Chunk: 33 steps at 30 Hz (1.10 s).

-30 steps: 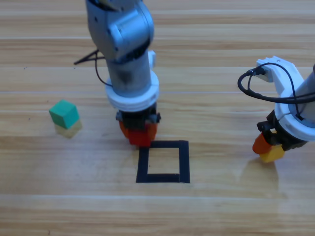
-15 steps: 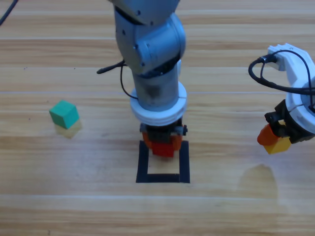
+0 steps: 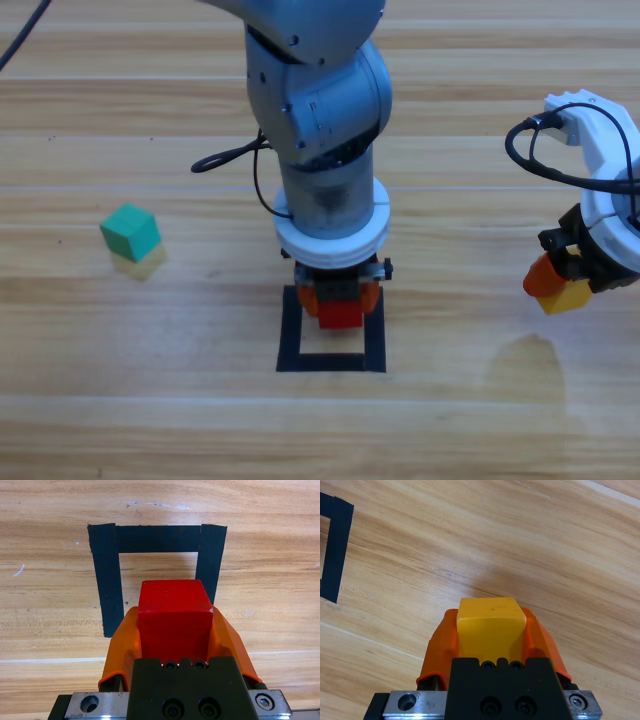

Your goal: Stack the blocks in the rectangular block: red at the bottom, yellow in the middle, green on top

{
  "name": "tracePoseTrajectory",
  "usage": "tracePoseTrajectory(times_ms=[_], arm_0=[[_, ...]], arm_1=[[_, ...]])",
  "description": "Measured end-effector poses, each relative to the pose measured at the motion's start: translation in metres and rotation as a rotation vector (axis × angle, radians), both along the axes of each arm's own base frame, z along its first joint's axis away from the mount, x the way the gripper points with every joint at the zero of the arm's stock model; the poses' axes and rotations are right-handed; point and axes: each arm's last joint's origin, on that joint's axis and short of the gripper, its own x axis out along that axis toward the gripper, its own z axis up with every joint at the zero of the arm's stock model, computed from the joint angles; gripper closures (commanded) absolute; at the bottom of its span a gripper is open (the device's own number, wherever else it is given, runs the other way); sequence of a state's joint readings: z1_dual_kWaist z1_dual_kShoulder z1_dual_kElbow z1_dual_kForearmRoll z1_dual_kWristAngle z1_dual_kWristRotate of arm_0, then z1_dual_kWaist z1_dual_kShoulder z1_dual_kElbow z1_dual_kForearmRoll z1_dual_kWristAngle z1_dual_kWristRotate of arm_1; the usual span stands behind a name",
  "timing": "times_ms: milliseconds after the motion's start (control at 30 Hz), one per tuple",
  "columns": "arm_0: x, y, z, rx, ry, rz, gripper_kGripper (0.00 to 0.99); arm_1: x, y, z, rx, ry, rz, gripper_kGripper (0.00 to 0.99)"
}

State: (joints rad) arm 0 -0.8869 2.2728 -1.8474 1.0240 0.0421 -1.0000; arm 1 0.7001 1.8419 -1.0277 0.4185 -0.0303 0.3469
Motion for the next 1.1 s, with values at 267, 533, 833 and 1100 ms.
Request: tracePoseTrajectory(times_ms=[267, 533, 833, 1100], arm_0=[[-0.004, -0.002, -0.002, 0.014, -0.005, -0.009, 0.881], [-0.006, -0.006, -0.016, 0.044, 0.01, -0.021, 0.881], [-0.005, -0.007, -0.022, 0.06, 0.014, -0.021, 0.881], [-0.005, -0.007, -0.022, 0.058, 0.011, -0.024, 0.863]], arm_1=[[0.0, 0.0, 0.0, 0.0, 0.0, 0.0, 0.962], [0.0, 0.0, 0.0, 0.0, 0.0, 0.0, 0.962], [0.0, 0.0, 0.0, 0.0, 0.0, 0.0, 0.964], [-0.001, -0.001, -0.001, -0.003, 0.003, 0.0, 0.964]])
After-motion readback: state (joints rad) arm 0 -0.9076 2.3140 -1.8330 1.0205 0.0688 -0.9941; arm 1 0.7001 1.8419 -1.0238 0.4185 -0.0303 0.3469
